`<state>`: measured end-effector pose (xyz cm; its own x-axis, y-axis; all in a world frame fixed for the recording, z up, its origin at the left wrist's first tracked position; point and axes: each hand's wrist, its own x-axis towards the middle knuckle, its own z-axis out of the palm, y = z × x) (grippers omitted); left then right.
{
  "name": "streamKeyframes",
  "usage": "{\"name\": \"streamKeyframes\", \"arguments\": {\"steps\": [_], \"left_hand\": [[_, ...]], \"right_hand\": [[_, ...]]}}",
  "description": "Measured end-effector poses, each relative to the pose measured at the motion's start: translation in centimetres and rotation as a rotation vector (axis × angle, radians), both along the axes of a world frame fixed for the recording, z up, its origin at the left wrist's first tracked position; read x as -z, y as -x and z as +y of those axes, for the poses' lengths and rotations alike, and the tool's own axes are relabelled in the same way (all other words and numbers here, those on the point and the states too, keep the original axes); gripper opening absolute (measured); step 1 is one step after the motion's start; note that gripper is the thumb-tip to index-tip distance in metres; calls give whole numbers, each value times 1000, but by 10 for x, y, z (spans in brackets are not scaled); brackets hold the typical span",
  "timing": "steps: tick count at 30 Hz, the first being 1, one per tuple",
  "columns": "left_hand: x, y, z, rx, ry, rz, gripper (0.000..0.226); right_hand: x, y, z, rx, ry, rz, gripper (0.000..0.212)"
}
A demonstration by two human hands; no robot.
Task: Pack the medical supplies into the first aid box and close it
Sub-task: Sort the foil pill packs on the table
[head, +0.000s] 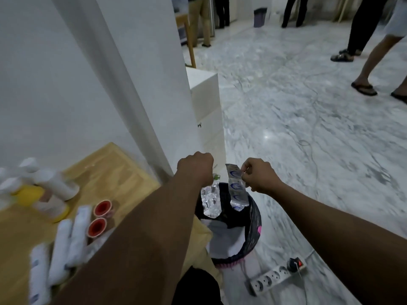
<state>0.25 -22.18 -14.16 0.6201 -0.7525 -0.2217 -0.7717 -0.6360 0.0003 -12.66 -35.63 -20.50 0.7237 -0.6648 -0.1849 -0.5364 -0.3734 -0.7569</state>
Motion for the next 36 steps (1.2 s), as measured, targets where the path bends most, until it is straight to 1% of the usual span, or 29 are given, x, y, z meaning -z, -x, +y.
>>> {"name": "streamKeyframes", "arguments": {"steps": [3,7,9,11,15,19,22,26,31,36], "left_hand": [[18,-11,-15,35,-60,17,22],[34,-18,-27,40,-123,55,23],[37,-17,-28,23,-184,109,33],[37,-15,-27,3,-219,142,42],[28,-12,-20,-11,-202,157,43],[-4,-3,-3,-39,-117,152,46],[-39,7,21,-76,-20,123,40],[-97,22,71,-142,106,76,37],[-163,42,165,-249,268,-3,27],[-195,46,296,-453,382,-80,22]], "right_hand": [[25,-10,-4,-44,35,80,16],[49,-18,-7,-95,37,135,10],[57,-19,-9,-139,17,168,8],[59,-18,-10,-176,20,190,8],[44,-14,-9,-193,53,166,6],[4,-14,-1,-216,84,115,8],[-41,-14,15,-239,123,41,6],[-108,-15,55,-287,180,-66,5],[-179,-19,133,-369,243,-200,3],[-227,-39,247,-541,233,-301,9]]}}
